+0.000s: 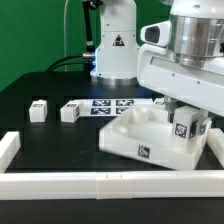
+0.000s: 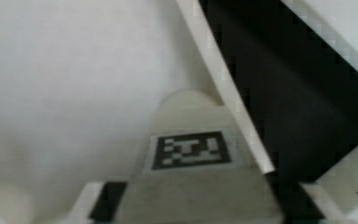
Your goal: Assemble one leg
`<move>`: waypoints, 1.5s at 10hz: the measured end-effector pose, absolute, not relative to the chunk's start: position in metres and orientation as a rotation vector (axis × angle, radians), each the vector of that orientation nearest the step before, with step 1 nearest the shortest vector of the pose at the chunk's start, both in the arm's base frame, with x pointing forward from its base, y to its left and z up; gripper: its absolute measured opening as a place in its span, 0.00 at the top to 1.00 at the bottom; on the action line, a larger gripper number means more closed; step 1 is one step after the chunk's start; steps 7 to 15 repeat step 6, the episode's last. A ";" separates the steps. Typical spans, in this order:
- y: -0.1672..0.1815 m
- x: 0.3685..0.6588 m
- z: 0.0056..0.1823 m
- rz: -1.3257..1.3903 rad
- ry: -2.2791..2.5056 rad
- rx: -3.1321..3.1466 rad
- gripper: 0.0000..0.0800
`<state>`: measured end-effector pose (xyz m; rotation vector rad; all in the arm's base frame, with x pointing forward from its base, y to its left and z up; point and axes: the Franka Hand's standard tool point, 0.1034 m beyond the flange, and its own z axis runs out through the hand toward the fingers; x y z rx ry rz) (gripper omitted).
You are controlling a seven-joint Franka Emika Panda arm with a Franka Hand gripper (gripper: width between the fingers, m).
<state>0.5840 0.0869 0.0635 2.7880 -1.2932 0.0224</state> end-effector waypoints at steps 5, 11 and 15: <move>0.087 0.583 0.062 0.020 -1.292 2.787 0.19; 0.087 0.583 0.062 0.020 -1.292 2.787 0.19; 0.087 0.583 0.062 0.020 -1.292 2.787 0.19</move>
Offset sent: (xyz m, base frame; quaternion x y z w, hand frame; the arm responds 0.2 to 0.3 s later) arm 0.0000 0.0000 0.0000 0.0000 0.0000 0.0000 1.0000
